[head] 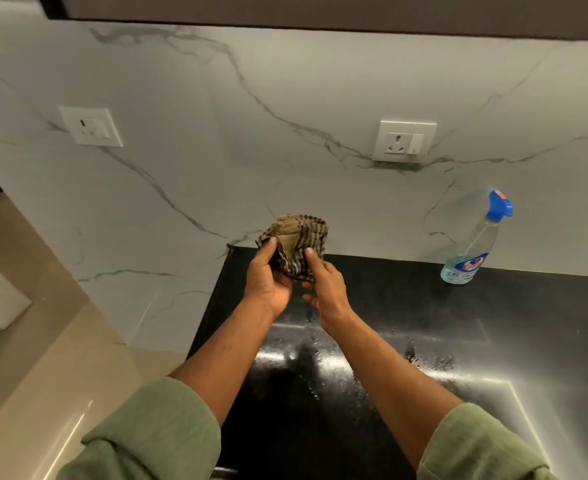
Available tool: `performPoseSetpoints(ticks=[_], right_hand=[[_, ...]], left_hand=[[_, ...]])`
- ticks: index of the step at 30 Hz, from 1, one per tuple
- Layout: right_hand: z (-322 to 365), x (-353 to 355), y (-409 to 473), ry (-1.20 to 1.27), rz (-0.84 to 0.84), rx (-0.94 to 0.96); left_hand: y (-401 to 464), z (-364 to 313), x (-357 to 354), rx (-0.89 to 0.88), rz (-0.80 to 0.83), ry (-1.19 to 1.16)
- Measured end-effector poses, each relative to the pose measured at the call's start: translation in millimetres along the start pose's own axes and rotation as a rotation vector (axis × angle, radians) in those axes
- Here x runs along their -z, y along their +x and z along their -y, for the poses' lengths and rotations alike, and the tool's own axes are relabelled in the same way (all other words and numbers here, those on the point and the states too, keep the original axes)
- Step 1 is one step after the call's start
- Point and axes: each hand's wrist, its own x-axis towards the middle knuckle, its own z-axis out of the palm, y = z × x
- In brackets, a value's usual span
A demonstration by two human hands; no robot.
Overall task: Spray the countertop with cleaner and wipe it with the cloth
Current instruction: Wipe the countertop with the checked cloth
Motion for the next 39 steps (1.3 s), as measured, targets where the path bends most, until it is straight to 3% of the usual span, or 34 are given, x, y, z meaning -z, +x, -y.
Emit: performPoseSetpoints(ticks=[4,9,12,15,17,23,29,32,34,36,39], right_hand=[[-17,-36,-18,0.200,-0.039,-0.006],[-31,-56,-37,0.156,-0.099,0.052],[-30,-61,-42,0.000,-0.150,0.094],[-16,-61,-47,-0.325,-0.304,0.182],[-2,-57,-52,-0.396,-0.388,0.282],[16,-40,-49,-0.286,-0.169,0.245],[52,-11,-44,0.472,-0.065,0.053],[70,1,-43,0.709,-0.007,0.012],[79,6,-43,0.787,0.021,0.000],[86,12,-45,0.741,0.056,-0.012],[92,18,-43,0.585,0.126,0.001]], left_hand=[[-11,-21,31,-0.031,0.046,0.070],[-22,-38,55,-0.009,0.092,0.099],[-26,-41,62,-0.047,0.101,0.181],[-28,-38,58,-0.153,0.050,0.248],[-27,-34,53,-0.230,0.003,0.308],[-31,-23,34,-0.338,0.038,0.480],[-29,-31,15,-0.227,-0.006,0.197],[-27,-34,14,-0.143,-0.004,0.164],[-28,-28,15,-0.073,0.032,0.244],[-29,-19,18,-0.079,0.045,0.499],[-35,-11,11,-0.377,0.046,0.939]])
